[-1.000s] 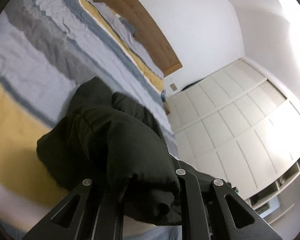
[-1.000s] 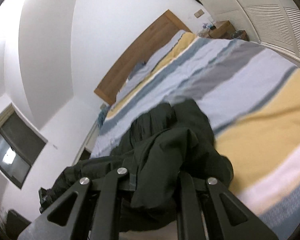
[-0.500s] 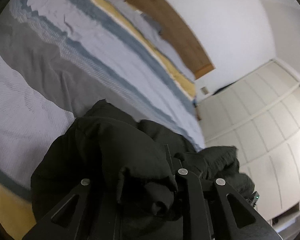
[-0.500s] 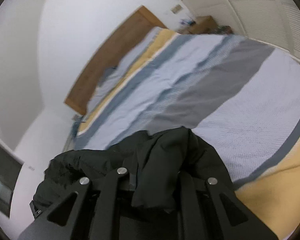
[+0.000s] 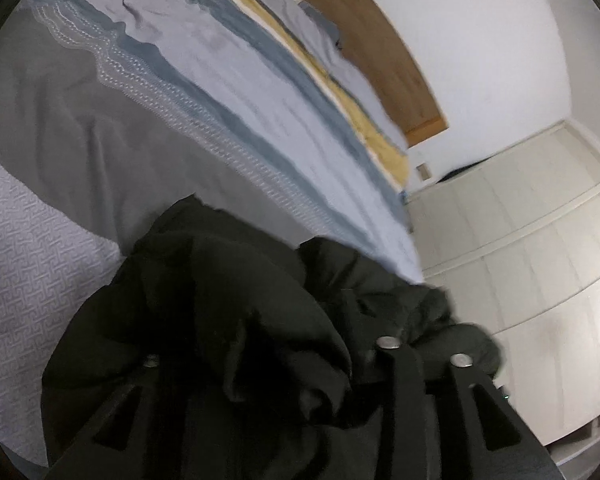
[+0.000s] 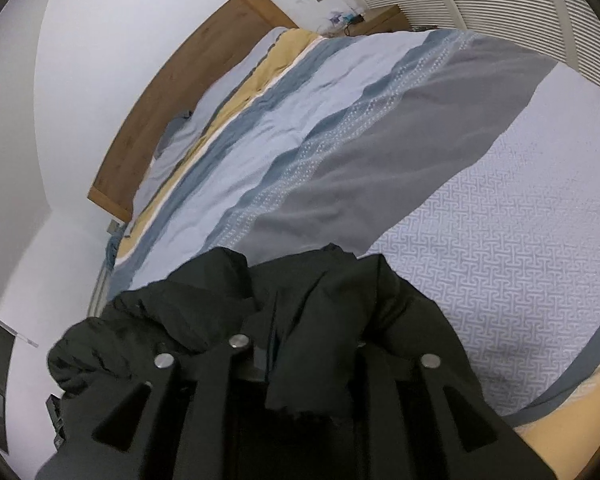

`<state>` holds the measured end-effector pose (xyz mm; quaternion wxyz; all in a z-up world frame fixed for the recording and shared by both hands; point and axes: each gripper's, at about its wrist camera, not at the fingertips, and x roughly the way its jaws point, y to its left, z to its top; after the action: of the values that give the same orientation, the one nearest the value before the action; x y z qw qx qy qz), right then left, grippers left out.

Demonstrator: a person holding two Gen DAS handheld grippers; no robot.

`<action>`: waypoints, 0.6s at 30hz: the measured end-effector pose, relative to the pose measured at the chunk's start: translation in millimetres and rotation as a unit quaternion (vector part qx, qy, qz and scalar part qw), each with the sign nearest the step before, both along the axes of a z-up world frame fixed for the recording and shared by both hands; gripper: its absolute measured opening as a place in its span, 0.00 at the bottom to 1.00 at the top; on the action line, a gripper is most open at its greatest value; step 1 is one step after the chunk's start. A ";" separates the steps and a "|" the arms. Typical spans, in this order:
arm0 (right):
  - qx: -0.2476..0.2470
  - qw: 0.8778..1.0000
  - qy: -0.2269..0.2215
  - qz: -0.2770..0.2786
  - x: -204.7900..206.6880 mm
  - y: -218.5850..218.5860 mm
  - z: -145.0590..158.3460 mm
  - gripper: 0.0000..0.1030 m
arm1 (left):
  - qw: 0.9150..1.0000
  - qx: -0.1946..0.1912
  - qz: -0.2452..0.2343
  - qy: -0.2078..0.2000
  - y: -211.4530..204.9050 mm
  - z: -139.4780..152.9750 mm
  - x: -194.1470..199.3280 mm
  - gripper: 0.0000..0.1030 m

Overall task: Fold large clothes
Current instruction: 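Open both grippers and press the folded coat flat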

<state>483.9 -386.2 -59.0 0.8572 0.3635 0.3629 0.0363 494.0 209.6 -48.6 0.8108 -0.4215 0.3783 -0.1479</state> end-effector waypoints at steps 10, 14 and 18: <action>0.035 0.998 -0.047 -0.019 -16.4 -20.5 44.9 0.78 | 0.998 0.018 0.053 -0.034 28.6 67.9 -21.0 0.89; 0.026 0.998 -0.057 -0.026 -33.1 -24.6 67.8 0.78 | 0.995 0.079 0.054 -0.036 22.7 90.2 -42.7 0.89; -0.025 0.997 -0.066 0.006 -58.5 -4.7 91.3 0.78 | 0.986 0.161 0.032 -0.038 0.1 99.9 -74.0 0.89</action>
<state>425.4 -390.9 32.3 0.8879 0.3362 0.3089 0.0562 419.9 209.7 51.3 0.8861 -0.2915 0.3523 -0.0755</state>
